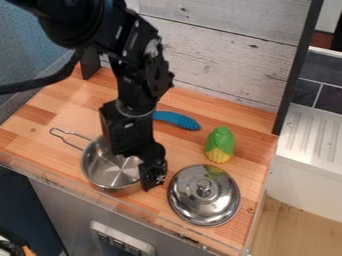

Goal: Move the pot to the left side of the table

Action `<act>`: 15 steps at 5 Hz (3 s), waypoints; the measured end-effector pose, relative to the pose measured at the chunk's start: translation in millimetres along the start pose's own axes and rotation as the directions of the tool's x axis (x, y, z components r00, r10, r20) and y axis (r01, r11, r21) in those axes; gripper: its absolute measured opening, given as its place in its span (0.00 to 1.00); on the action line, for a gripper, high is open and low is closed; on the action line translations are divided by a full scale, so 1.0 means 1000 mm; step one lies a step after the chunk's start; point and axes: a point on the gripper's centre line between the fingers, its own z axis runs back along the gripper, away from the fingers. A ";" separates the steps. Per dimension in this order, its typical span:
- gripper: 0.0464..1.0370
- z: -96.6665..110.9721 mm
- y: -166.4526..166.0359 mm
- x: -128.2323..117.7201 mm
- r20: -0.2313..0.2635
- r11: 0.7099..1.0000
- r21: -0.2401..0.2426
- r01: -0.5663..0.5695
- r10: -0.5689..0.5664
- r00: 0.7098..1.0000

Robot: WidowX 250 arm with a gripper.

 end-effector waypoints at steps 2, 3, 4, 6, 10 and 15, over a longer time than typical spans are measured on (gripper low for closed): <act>0.93 -0.025 -0.001 0.007 0.051 1.000 -0.012 -0.025 0.026 0.998; 0.65 -0.032 -0.002 0.007 0.033 0.999 -0.002 -0.044 0.044 0.998; 0.36 -0.032 -0.002 0.007 0.034 0.999 -0.004 -0.043 0.043 0.998; 0.04 -0.027 -0.004 0.008 0.034 0.999 -0.013 -0.032 0.032 0.999; 0.03 0.007 -0.069 0.005 -0.032 0.938 -0.087 -0.336 0.334 0.942; 0.03 -0.025 -0.159 0.033 0.063 0.800 -0.231 -0.553 0.580 0.812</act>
